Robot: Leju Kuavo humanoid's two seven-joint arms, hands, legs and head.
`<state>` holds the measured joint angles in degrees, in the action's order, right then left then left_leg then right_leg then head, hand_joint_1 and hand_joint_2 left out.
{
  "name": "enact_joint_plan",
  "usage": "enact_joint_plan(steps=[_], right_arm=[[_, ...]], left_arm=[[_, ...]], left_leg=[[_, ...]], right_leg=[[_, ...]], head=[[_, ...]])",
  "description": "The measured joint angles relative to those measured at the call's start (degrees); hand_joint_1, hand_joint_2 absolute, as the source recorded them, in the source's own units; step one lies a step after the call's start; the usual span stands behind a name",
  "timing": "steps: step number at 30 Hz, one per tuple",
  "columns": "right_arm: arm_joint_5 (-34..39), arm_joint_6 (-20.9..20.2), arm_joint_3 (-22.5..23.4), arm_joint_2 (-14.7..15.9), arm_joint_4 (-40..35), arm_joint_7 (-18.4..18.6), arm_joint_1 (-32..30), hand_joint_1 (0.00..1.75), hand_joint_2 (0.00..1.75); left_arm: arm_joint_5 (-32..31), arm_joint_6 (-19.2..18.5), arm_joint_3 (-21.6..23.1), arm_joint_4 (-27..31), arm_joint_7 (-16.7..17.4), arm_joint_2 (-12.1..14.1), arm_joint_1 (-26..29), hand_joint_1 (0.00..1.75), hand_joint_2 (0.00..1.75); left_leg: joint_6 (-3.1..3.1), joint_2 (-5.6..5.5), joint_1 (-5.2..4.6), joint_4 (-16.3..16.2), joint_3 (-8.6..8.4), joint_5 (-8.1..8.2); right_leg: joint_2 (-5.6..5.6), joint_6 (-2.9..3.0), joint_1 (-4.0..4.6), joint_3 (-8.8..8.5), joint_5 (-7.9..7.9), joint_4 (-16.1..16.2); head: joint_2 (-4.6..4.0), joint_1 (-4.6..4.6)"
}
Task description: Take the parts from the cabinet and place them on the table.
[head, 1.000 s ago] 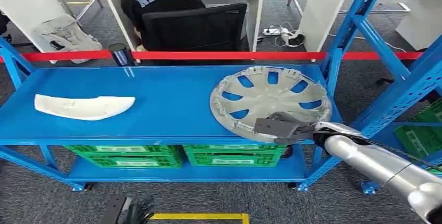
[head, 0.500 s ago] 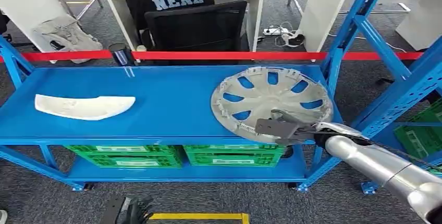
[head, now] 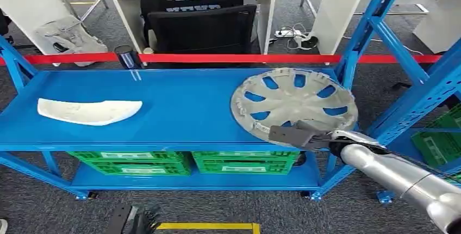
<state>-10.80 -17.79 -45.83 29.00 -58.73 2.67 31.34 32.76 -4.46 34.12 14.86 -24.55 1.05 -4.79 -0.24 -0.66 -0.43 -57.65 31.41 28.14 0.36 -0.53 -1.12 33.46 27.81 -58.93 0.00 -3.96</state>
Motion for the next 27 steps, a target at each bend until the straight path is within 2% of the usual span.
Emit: enact_joint_plan(steps=[14, 22, 27], right_arm=[[-0.13, 0.72, 0.28, 0.07, 0.00, -1.09, -0.58, 1.75, 1.75], [-0.65, 1.47, 1.97, 0.17, -0.68, -1.92, -1.91, 1.75, 1.75], [-0.26, -0.13, 2.86, 0.28, -1.35, -4.85, -2.07, 1.75, 1.75]], left_arm=[[0.13, 0.04, 0.00, 0.02, -0.04, 0.24, -0.02, 0.00, 0.00], [0.11, 0.00, 0.66, 0.04, -0.07, 0.26, -0.02, 0.00, 0.00], [0.11, -0.20, 0.98, 0.02, -0.30, 0.26, -0.04, 0.00, 0.00]], left_leg=[[0.08, -0.03, -0.05, -0.02, 0.02, 0.05], [0.09, -0.08, -0.07, -0.02, 0.05, 0.06], [0.10, -0.08, -0.07, -0.02, 0.09, 0.07]], right_leg=[[-0.01, -0.12, -0.03, 0.01, 0.08, 0.03], [-0.05, -0.13, -0.05, 0.00, 0.08, 0.05], [-0.06, -0.13, -0.05, 0.01, 0.08, 0.06]], head=[[0.00, 0.00], [0.00, 0.00], [0.02, 0.00]])
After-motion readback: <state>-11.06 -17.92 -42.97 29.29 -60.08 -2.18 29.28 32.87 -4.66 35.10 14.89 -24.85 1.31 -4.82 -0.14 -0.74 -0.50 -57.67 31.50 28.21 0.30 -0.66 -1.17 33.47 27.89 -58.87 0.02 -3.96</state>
